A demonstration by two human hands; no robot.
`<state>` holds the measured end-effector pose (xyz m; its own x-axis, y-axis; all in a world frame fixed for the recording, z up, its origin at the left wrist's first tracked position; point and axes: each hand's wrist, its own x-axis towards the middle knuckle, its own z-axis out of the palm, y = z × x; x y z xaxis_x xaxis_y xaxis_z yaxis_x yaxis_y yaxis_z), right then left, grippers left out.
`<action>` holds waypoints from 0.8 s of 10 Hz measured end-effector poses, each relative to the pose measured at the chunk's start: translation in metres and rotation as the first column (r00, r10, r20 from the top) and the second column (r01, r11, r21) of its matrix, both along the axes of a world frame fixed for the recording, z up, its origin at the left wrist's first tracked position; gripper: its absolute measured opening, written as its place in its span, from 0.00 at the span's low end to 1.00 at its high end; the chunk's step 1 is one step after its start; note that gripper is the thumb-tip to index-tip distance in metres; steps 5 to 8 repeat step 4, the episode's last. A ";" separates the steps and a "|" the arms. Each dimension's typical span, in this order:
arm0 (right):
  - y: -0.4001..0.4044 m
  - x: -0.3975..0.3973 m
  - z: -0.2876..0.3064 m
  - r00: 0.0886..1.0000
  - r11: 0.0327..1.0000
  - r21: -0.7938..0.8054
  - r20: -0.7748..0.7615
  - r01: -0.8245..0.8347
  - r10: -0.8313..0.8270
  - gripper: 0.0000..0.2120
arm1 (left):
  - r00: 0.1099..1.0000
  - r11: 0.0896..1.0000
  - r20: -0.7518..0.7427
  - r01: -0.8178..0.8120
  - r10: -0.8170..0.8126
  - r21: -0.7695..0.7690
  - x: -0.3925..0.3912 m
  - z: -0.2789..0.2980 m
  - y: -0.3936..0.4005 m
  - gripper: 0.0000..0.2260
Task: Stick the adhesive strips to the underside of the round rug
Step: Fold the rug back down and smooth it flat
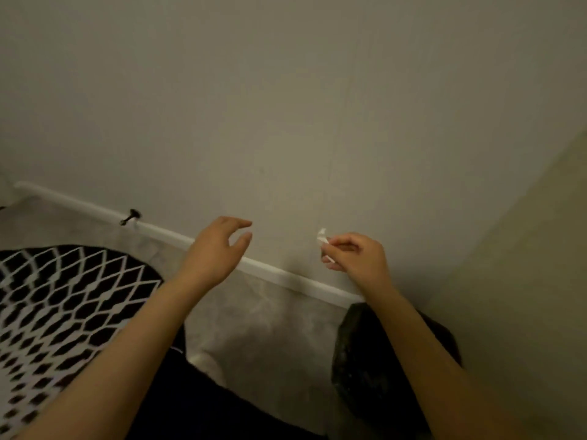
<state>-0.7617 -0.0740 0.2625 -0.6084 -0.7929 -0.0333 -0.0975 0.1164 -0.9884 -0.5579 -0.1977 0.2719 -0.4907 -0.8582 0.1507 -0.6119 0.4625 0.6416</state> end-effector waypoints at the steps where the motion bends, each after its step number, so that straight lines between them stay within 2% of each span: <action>1: 0.040 -0.040 -0.034 0.993 0.979 0.168 0.001 0.116 -0.118 0.02 | 0.990 0.989 0.045 0.132 -0.135 0.066 -0.045 -0.016 0.018 0.14; 2: 0.074 -0.069 -0.077 0.972 0.911 0.342 -0.111 0.231 -0.205 0.10 | 0.966 0.965 0.114 0.215 -0.233 0.146 -0.076 -0.030 0.039 0.15; 3: 0.099 -0.083 -0.107 0.946 0.856 0.404 -0.165 0.322 -0.279 0.13 | 0.948 0.944 0.133 0.259 -0.289 0.202 -0.095 -0.043 0.056 0.16; 4: 0.118 -0.089 -0.124 0.947 0.793 0.520 -0.200 0.319 -0.250 0.19 | 0.944 0.940 0.139 0.268 -0.300 0.213 -0.108 -0.051 0.063 0.16; 8: 0.118 -0.089 -0.124 0.947 0.793 0.520 -0.200 0.319 -0.250 0.19 | 0.944 0.940 0.139 0.268 -0.300 0.213 -0.108 -0.051 0.063 0.16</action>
